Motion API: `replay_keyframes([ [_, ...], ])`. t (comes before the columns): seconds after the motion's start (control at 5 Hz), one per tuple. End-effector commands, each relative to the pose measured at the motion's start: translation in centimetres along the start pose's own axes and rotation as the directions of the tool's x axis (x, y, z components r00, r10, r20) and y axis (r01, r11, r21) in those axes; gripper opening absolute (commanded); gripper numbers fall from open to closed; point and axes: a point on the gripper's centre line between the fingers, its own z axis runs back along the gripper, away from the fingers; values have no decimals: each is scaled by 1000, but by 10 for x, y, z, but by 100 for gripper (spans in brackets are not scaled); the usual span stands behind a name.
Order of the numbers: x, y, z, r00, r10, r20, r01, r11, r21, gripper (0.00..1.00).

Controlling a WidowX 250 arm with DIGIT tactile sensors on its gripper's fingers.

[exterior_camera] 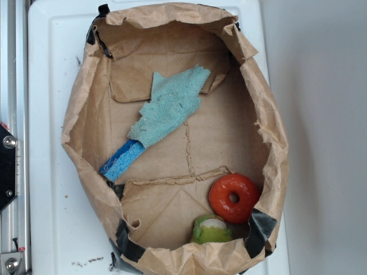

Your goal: Grab the blue cloth.

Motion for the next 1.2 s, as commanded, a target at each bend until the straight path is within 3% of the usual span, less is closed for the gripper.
replay_keyframes([
  [0.0,0,0,0,1000,0,0,0,1000,0,100],
  [0.4,92,26,-33,996,85,33,-87,995,53,100],
  [0.6,131,50,-56,986,145,88,-150,987,55,100],
  [0.8,152,65,-87,985,105,140,-106,994,2,100],
  [1.0,162,65,-111,989,71,129,-71,997,-10,100],
])
